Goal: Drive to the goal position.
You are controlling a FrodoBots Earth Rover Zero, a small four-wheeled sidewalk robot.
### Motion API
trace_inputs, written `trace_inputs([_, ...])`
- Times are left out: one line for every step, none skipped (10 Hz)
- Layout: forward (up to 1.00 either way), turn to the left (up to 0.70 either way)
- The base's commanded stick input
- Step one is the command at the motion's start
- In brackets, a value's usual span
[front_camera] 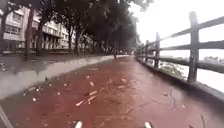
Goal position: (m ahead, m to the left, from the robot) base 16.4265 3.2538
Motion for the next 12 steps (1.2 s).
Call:
trace_inputs([0.5, 0.0])
trace_inputs([0.5, 0.0])
trace_inputs([0.5, 0.0])
trace_inputs([0.5, 0.0])
trace_inputs([0.5, 0.0])
trace_inputs([0.5, 0.0])
trace_inputs([0.5, 0.0])
trace_inputs([0.5, 0.0])
trace_inputs([0.5, 0.0])
trace_inputs([0.5, -0.28])
trace_inputs([0.5, -0.5])
trace_inputs([0.5, -0.16])
